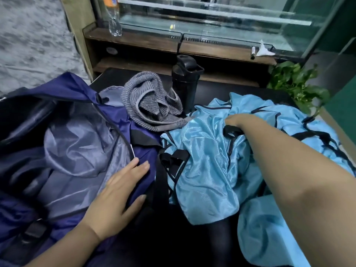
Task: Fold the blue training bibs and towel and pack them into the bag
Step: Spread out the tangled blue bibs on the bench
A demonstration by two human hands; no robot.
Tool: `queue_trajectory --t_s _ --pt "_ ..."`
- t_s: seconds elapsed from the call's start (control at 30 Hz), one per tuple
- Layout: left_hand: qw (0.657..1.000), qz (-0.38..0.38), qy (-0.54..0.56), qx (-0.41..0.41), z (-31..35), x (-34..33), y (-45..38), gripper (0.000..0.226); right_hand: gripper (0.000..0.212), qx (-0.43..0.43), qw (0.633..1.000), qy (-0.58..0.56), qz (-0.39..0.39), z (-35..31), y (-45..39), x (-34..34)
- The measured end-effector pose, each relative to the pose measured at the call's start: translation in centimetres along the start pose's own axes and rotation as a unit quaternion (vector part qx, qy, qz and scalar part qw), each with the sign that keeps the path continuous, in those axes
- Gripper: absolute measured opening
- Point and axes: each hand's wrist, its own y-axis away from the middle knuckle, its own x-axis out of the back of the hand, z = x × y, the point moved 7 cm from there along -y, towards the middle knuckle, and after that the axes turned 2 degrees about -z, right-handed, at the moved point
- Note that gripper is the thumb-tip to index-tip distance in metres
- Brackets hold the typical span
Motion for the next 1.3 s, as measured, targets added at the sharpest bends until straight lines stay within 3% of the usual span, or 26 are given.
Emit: queue_trajectory --t_s 0.1,0.23,0.37,0.57,0.63,0.7,0.83,0.87,0.93,0.97,1.03,1.1,1.2,1.3 --pt "1.000 0.002 -0.006 0.002 0.1 0.0 0.0 0.058 0.081 0.020 1.000 -0.005 0.000 3.2 -5.0 -1.3" --pt "1.000 -0.001 -0.012 -0.004 0.2 0.0 0.0 0.058 0.125 0.015 0.998 -0.021 0.049 4.1 0.7 -1.6" --pt "1.000 -0.004 -0.011 -0.009 0.1 -0.1 -0.1 0.062 0.128 -0.041 0.996 -0.039 0.070 6.9 3.8 -3.1" --pt "1.000 -0.018 -0.007 -0.005 -0.3 -0.6 -0.2 0.061 0.083 0.000 0.982 -0.119 0.148 6.2 9.9 -3.4" --pt "1.000 -0.021 -0.004 -0.009 -0.3 -0.7 -0.2 0.061 0.068 0.032 0.950 -0.231 0.207 4.9 13.2 -2.6" --pt "1.000 -0.020 0.003 -0.010 -0.4 -0.7 -0.3 0.061 0.054 0.068 0.896 -0.347 0.268 3.5 16.7 -1.3" --pt "1.000 -0.016 0.009 -0.008 -0.6 -0.8 -0.3 0.062 0.038 0.190 0.835 -0.420 0.301 -1.6 24.3 0.1" --pt "1.000 -0.017 0.012 -0.004 -0.7 -0.9 -0.2 0.063 0.039 0.227 0.843 -0.400 0.279 -3.1 25.6 -0.2" --pt "1.000 -0.020 0.015 0.000 -0.8 -0.9 -0.3 0.065 0.058 0.255 0.903 -0.270 0.217 -5.9 26.6 -2.1" --pt "1.000 -0.021 0.016 0.000 -0.7 -0.9 -0.3 0.064 0.057 0.250 0.929 -0.190 0.198 -6.9 26.7 -3.2" --pt "1.000 -0.020 0.018 0.005 -0.7 -0.9 -0.2 0.063 0.026 0.207 0.955 -0.067 0.203 -8.1 27.1 -4.8" --pt "0.999 -0.019 0.026 0.021 -0.8 -0.7 -0.1 0.064 0.026 0.172 0.950 -0.058 0.256 -7.7 27.7 -4.7" --pt "0.999 -0.025 -0.011 0.040 -0.5 -0.6 -0.3 0.068 0.010 0.130 0.889 -0.225 0.376 -3.9 30.1 -1.4" --pt "0.998 0.001 -0.056 0.025 2.0 0.4 -1.6 0.073 0.013 0.086 0.796 -0.456 0.389 1.2 31.9 1.2"
